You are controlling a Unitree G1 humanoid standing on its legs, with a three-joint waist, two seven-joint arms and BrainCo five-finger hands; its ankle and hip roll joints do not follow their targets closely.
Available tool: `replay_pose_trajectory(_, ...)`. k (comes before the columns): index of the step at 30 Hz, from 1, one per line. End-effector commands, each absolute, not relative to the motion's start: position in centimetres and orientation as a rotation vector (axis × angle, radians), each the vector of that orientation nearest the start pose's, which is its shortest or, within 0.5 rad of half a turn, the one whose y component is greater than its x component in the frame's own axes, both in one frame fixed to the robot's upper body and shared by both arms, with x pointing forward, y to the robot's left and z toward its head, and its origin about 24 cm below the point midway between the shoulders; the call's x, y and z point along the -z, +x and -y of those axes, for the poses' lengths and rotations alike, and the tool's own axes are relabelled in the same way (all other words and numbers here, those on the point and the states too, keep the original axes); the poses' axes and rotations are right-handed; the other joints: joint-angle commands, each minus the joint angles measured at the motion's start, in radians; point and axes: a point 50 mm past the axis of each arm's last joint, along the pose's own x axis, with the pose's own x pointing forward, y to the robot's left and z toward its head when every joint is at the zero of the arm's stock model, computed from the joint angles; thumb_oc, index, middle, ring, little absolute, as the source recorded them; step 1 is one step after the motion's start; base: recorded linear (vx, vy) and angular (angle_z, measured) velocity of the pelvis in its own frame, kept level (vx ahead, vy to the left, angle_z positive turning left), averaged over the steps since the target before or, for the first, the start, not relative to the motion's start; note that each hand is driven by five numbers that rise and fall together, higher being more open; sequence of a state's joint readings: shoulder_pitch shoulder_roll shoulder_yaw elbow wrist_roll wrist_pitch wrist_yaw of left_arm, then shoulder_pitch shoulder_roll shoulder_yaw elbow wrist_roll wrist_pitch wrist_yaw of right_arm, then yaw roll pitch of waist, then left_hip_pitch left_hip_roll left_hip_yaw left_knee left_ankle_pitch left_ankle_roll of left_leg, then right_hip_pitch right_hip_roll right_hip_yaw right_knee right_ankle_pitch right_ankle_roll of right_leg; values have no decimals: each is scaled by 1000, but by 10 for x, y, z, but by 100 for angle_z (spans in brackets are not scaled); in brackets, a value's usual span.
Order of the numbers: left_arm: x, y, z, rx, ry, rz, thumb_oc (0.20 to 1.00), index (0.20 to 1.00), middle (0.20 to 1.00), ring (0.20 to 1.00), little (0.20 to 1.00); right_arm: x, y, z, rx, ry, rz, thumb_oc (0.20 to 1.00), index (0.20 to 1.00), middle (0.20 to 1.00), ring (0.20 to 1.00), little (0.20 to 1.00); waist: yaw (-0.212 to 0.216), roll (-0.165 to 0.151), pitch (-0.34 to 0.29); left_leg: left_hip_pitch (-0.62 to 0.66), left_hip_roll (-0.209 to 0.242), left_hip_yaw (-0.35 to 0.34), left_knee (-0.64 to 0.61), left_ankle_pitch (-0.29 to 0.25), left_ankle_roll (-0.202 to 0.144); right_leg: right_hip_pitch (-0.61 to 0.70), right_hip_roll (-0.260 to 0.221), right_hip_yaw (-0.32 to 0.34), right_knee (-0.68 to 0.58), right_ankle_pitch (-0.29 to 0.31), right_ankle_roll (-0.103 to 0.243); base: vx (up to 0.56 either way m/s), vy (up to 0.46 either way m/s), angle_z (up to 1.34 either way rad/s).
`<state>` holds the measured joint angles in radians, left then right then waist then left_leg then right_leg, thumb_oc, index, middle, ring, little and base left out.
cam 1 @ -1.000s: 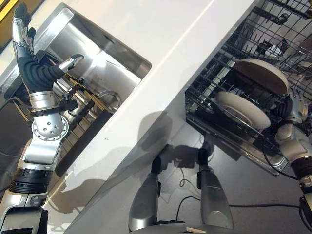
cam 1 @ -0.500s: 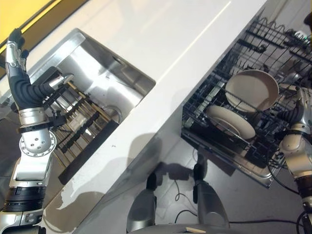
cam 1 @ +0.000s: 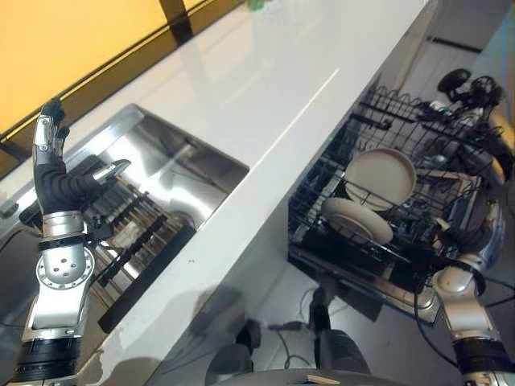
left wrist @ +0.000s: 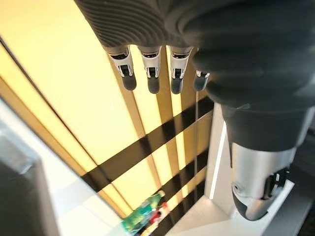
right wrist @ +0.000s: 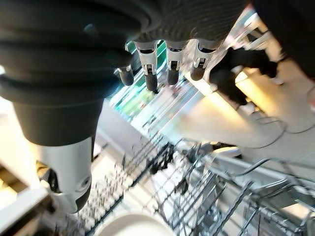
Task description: Pick up plates and place into dishwasher.
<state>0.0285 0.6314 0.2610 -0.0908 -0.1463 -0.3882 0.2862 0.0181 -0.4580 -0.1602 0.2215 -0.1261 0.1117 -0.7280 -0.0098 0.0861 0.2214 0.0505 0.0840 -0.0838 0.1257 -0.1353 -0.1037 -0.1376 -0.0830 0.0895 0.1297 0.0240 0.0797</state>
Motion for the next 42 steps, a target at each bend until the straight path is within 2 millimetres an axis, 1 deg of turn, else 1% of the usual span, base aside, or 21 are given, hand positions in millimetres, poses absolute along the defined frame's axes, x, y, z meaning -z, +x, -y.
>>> replay_pose_trajectory(1,-174,215,-306,-367,476,632,1000,1000,1000,1000,1000,-48,212,320,955,-645,-33,1000,1000,1000,1000,1000,-7,-48,-90,-84,5,-54,115,-55,-9,105,-179,50,-43,-24,148,106,163,-31)
replay_pose_trajectory(4,-170,215,-311,-356,477,592,1000,1000,1000,1000,1000,-37,208,313,949,-594,-54,1000,1000,1000,1000,1000,-8,-57,-81,-65,-31,-45,130,-85,7,114,-222,65,-73,26,182,21,137,-32)
replay_pose_trajectory(6,-168,218,-312,-359,473,580,1000,1000,1000,1000,1000,-34,210,310,939,-576,-62,1000,1000,1000,1000,1000,-5,-57,-67,-71,-48,-29,150,-99,11,108,-240,53,-87,57,182,-75,89,-31)
replay_pose_trajectory(8,-167,221,-310,-371,469,585,1000,1000,1000,1000,1000,-35,217,308,934,-537,-49,1000,1000,1000,1000,1000,5,-55,-46,-94,-61,-6,183,-111,16,79,-267,16,-81,84,182,-228,80,-36)
replay_pose_trajectory(9,-169,223,-308,-378,466,598,1000,1000,1000,1000,1000,-39,224,308,938,-507,-26,1000,1000,1000,1000,1000,15,-51,-28,-126,-68,8,218,-116,20,50,-290,-7,-62,98,182,-368,99,-44)
replay_pose_trajectory(10,-171,225,-306,-377,466,613,1000,1000,1000,1000,1000,-42,229,306,943,-482,-6,1000,1000,1000,1000,1000,22,-45,-6,-164,-75,15,254,-118,24,16,-303,-10,-4,97,182,-383,105,-57)
replay_pose_trajectory(11,-175,227,-304,-373,466,623,1000,1000,1000,1000,1000,-44,232,305,950,-455,4,1000,1000,1000,1000,1000,24,-38,10,-193,-77,17,282,-118,32,-14,-302,7,61,78,180,-280,118,-50)
replay_pose_trajectory(12,-177,229,-303,-365,466,625,1000,1000,1000,1000,1000,-43,232,306,953,-429,1,1000,1000,1000,1000,1000,28,-33,19,-215,-78,16,307,-120,41,-32,-284,24,136,37,172,-176,97,-37)
replay_pose_trajectory(13,-179,229,-303,-350,472,622,1000,1000,1000,1000,1000,-38,229,303,954,-392,-14,1000,1000,1000,1000,1000,36,-32,23,-235,-77,12,330,-120,52,-31,-261,23,198,-24,156,-74,55,-14)
replay_pose_trajectory(14,-181,228,-303,-341,480,618,1000,1000,1000,1000,1000,-33,224,299,952,-362,-25,1000,1000,1000,1000,1000,43,-36,22,-250,-78,8,346,-123,57,-27,-249,14,235,-63,145,-21,-11,-9)
replay_pose_trajectory(16,-181,226,-305,-340,492,607,1000,1000,1000,1000,1000,-24,216,290,935,-317,-40,1000,1000,1000,1000,1000,56,-50,17,-284,-86,5,380,-122,60,-29,-249,-11,276,-83,126,-37,-86,-8)
replay_pose_trajectory(17,-181,226,-305,-341,496,611,1000,1000,1000,1000,1000,-22,213,287,928,-298,-36,1000,1000,1000,1000,1000,64,-59,17,-320,-92,3,409,-122,57,-44,-255,-21,285,-80,119,-149,-142,21)
replay_pose_trajectory(19,-188,234,-301,-343,488,637,1000,1000,1000,1000,1000,-24,218,285,932,-252,-2,1000,1000,1000,1000,1000,74,-67,29,-411,-100,-2,456,-117,36,-72,-266,-32,252,-65,124,-289,-162,37)
replay_pose_trajectory(20,-192,241,-298,-349,483,655,1000,1000,1000,1000,1000,-29,226,284,933,-224,26,1000,1000,1000,1000,1000,77,-63,43,-446,-102,-8,468,-106,26,-99,-272,-38,253,-52,123,-395,-119,5)
replay_pose_trajectory(22,-199,253,-288,-341,469,689,1000,1000,1000,1000,1000,-46,245,287,934,-188,91,1000,1000,1000,1000,1000,78,-40,85,-494,-92,-21,475,-89,11,-167,-268,-44,301,-60,123,-382,-52,-10)
replay_pose_trajectory(25,-203,262,-273,-347,454,732,1000,1000,1000,1000,1000,-75,267,296,929,-139,184,1000,1000,1000,1000,1000,78,-4,137,-543,-76,-25,489,-72,-8,-236,-268,-46,345,-79,119,-269,34,-13)
replay_pose_trajectory(26,-204,264,-270,-353,448,737,1000,1000,1000,1000,1000,-81,271,297,921,-119,205,1000,1000,1000,1000,1000,78,5,146,-552,-76,-25,492,-70,-11,-253,-270,-46,361,-85,118,-179,68,-37)
replay_pose_trajectory(30,-204,263,-265,-385,428,756,1000,1000,1000,1000,1000,-98,276,302,913,-66,290,1000,1000,1000,1000,1000,72,37,179,-592,-80,-21,509,-65,-16,-329,-269,-31,437,-120,106,-122,60,-26)
replay_pose_trajectory(35,-207,264,-258,-407,402,788,1000,1000,1000,1000,1000,-132,292,307,844,-72,400,1000,1000,1000,1000,1000,64,73,216,-652,-106,-23,534,-60,-9,-436,-245,-4,538,-158,80,-113,59,-2)
replay_pose_trajectory(39,-208,266,-254,-410,392,797,1000,1000,1000,1000,1000,-150,303,306,749,-59,441,1000,1000,1000,1000,1000,59,91,238,-685,-119,-19,548,-54,-1,-501,-216,9,603,-181,56,-54,24,4)
replay_pose_trajectory(42,-207,266,-251,-419,385,807,1000,1000,1000,1000,1000,-159,308,302,685,-9,470,1000,1000,1000,1000,1000,57,100,250,-703,-126,-16,548,-46,4,-534,-201,14,630,-190,44,-29,17,3)
